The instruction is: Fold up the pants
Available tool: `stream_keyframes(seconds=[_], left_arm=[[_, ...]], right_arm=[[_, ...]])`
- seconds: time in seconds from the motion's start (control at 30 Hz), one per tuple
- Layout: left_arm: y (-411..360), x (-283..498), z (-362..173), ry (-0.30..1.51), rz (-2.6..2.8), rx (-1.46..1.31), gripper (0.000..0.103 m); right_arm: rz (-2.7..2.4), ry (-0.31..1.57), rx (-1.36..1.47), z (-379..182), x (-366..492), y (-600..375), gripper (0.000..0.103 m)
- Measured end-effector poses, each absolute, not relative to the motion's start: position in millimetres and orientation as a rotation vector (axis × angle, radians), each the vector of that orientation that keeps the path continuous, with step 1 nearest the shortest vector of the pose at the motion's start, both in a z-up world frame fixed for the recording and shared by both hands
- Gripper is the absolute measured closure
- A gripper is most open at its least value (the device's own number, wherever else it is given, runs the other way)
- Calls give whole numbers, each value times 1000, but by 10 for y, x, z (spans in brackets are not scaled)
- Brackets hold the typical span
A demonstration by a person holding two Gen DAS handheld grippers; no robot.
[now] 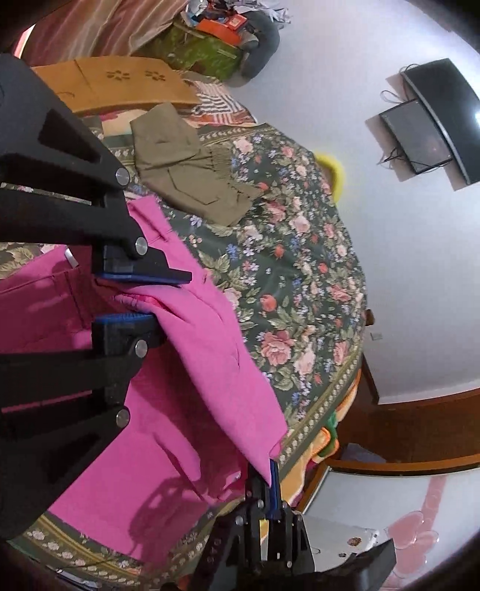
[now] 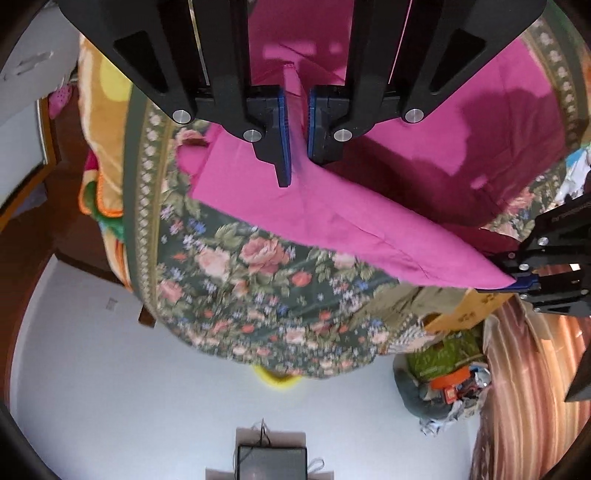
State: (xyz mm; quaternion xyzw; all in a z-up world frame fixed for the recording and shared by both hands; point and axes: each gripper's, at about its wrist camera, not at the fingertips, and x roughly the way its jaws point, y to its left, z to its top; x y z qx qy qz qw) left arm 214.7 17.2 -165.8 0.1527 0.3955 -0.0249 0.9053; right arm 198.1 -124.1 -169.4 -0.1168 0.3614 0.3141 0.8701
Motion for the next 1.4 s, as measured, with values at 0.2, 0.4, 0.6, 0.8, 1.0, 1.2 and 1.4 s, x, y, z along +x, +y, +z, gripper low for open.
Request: stream_keyframes(seconds=[0.2,0.4,0.6,0.8,1.0,1.2,1.4], left_arm=[[162,1858,-1491,784,-76,311,90],[103,1510,-1591,814,-116,301,90],[41,1263,-1854,877,-139,282,90],[47,1150,-2040,932,-160,253,90],[141,1057,-2058,959,-164,200,78],[337,884,-1973,945,-134,150,54],[600,734,-1902,936,-51,116,54]], right_arm=[[687,705,-277,-1459,1684,-1328,97],[721,737,-274,-1515,1378,-1408,97],[735,810,-273,-1736,1177,-1440,97],[741,863,-243,-1902,1027,-1482,97],[745,915,-219,-2050,955,-1518,97],[732,934,-190,-2095,909,-1602,96],[705,966,-194,-2097,853,-1698,86]])
